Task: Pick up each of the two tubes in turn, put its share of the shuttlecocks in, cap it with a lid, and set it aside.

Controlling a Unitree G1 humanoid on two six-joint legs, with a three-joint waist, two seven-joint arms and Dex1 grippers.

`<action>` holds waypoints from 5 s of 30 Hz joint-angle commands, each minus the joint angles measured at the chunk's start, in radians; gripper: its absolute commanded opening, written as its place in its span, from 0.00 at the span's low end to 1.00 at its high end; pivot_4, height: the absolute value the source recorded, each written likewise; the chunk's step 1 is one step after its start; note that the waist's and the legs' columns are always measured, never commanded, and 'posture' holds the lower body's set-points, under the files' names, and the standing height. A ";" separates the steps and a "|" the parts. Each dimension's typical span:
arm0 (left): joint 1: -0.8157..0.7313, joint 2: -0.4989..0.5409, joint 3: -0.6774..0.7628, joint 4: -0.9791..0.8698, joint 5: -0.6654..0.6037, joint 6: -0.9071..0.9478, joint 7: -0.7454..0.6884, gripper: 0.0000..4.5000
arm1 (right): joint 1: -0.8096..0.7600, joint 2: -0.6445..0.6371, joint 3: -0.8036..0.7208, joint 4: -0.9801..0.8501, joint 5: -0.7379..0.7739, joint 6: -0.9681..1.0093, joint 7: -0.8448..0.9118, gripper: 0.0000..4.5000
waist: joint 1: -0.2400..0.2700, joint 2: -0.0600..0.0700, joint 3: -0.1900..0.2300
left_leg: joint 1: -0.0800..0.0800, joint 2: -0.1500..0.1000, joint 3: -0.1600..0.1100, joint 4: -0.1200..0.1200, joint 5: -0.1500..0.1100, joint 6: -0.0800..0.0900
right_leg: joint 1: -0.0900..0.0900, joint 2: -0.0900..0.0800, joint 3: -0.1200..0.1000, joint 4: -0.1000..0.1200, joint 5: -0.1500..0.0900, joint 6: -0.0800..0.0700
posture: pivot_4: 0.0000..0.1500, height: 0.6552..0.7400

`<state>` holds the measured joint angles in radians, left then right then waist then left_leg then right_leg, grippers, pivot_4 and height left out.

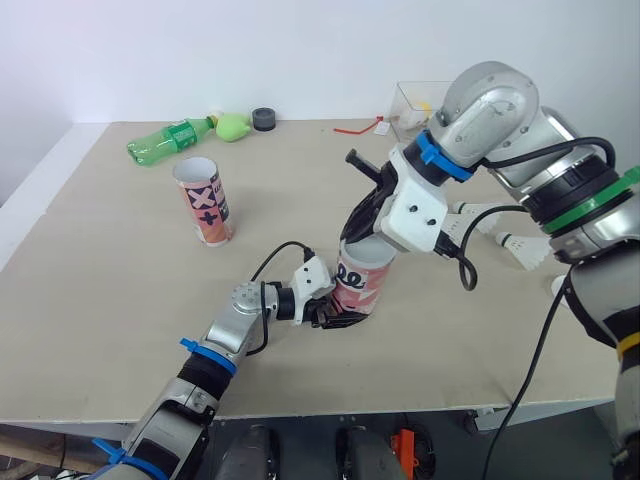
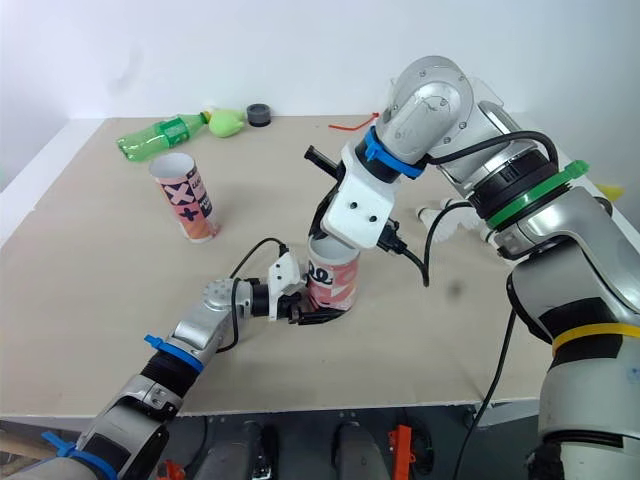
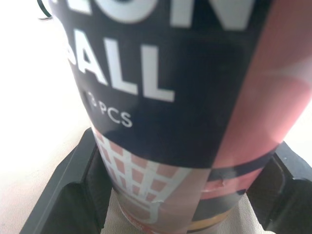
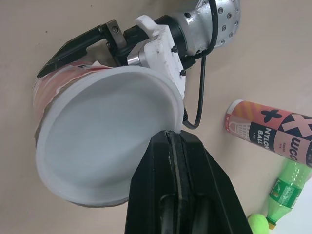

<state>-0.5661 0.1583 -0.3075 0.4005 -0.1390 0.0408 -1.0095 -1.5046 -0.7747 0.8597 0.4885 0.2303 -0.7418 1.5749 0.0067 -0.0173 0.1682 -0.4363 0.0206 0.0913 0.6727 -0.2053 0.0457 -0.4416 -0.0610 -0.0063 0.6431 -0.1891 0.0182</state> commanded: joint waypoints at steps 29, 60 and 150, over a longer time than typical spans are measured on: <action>0.032 0.009 0.007 -0.007 -0.021 0.056 -0.032 0.69 | 0.025 -0.041 -0.110 -0.034 0.087 0.219 0.040 0.66 | 0.000 0.000 0.000 | 0.000 0.001 -0.001 -0.001 -0.001 -0.001 | 0.000 0.000 -0.001 0.000 -0.002 -0.003 | 1.00 1.00; 0.039 0.016 0.001 -0.001 -0.004 0.034 -0.032 0.69 | 0.381 -0.005 -0.502 -0.338 0.171 0.995 0.039 0.03 | 0.000 0.000 0.000 | -0.001 0.002 -0.001 -0.001 -0.001 -0.002 | -0.001 0.006 -0.003 0.000 -0.002 -0.003 | 1.00 1.00; 0.127 0.210 0.075 -0.147 -0.052 -0.015 -0.108 0.98 | 1.203 0.240 -0.722 -0.524 0.104 0.976 -0.451 1.00 | -0.001 -0.004 -0.011 | 0.003 0.010 -0.001 -0.002 -0.004 -0.007 | 0.001 0.017 0.000 -0.001 -0.009 0.001 | 1.00 1.00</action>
<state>-0.4519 0.3485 -0.2456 0.2705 -0.1835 0.0262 -1.1128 -0.2909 -0.5421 0.1392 -0.0018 0.3336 0.2543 1.1354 0.0058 -0.0218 0.1574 -0.4334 0.0308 0.0903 0.6707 -0.2093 0.0392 -0.4408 -0.0443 -0.0058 0.6422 -0.1982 0.0189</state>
